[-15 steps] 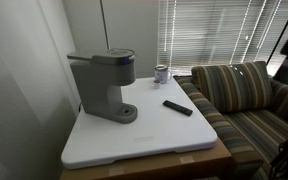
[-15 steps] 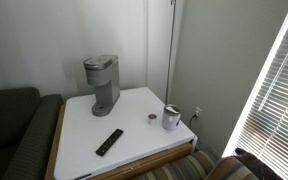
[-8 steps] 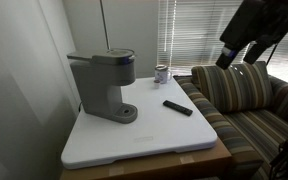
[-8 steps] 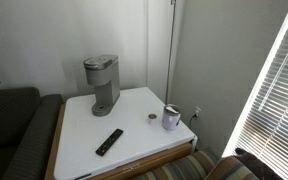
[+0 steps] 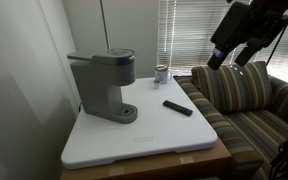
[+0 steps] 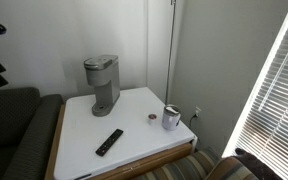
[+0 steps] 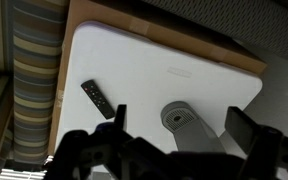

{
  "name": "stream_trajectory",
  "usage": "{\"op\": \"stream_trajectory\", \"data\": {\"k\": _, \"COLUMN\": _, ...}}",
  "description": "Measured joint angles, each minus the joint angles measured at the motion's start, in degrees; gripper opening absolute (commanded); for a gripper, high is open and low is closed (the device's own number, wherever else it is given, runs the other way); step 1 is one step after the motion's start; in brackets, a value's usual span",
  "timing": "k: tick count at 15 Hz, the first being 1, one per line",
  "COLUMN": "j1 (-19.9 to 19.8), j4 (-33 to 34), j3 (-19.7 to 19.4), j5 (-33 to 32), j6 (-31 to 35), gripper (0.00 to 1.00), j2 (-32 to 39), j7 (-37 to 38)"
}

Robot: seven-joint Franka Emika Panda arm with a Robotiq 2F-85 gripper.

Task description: Open the coffee maker machine

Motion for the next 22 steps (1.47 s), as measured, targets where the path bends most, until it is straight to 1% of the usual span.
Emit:
{"op": "stream_trajectory", "data": {"k": 1, "j1": 0.25, "j4": -0.21, "j3": 0.11, "j5": -0.04, "j6": 0.66, "gripper": 1.0, "j2": 0.05, "j7": 0.1}}
{"op": "stream_trajectory", "data": {"k": 3, "j1": 0.61, "j4": -0.89, "j3": 0.09, "j5": -1.17, "j6": 4.57, "gripper": 1.0, "j2": 0.55, "j7": -1.7}}
{"op": "stream_trajectory", "data": {"k": 5, "j1": 0.73, "j4": -1.25, "j3": -0.55, "j5": -2.75, "j6": 8.13, "gripper": 1.0, "j2": 1.78, "j7": -6.58}}
{"op": "stream_trajectory", "data": {"k": 6, "j1": 0.82, "j4": -1.22, "j3": -1.47, "j5": -3.49, "j6": 9.54, "gripper": 1.0, "j2": 2.61, "j7": -9.89}}
{"op": "stream_trajectory", "data": {"k": 8, "j1": 1.51, "j4": -0.53, "j3": -4.71, "j5": -4.25, "j6": 11.59, "gripper": 1.0, "j2": 4.8, "j7": -17.78}}
{"op": "stream_trajectory", "data": {"k": 10, "j1": 3.14, "j4": 1.24, "j3": -9.36, "j5": -4.07, "j6": 13.48, "gripper": 1.0, "j2": 7.93, "j7": -26.15}}
{"op": "stream_trajectory", "data": {"k": 12, "j1": 5.97, "j4": 4.18, "j3": -14.69, "j5": -0.83, "j6": 15.13, "gripper": 1.0, "j2": 12.01, "j7": -34.19}}
{"op": "stream_trajectory", "data": {"k": 13, "j1": 7.27, "j4": 5.79, "j3": -16.73, "j5": 0.62, "j6": 15.15, "gripper": 1.0, "j2": 13.86, "j7": -36.95}}
{"op": "stream_trajectory", "data": {"k": 15, "j1": 8.25, "j4": 7.72, "j3": -18.06, "j5": 1.01, "j6": 15.16, "gripper": 1.0, "j2": 16.17, "j7": -38.14}}
{"op": "stream_trajectory", "data": {"k": 20, "j1": 8.79, "j4": 8.05, "j3": -17.84, "j5": 1.17, "j6": 15.26, "gripper": 1.0, "j2": 16.6, "j7": -38.05}}
{"op": "stream_trajectory", "data": {"k": 22, "j1": 9.04, "j4": 7.9, "j3": -17.77, "j5": 1.97, "j6": 16.62, "gripper": 1.0, "j2": 16.69, "j7": -38.25}}
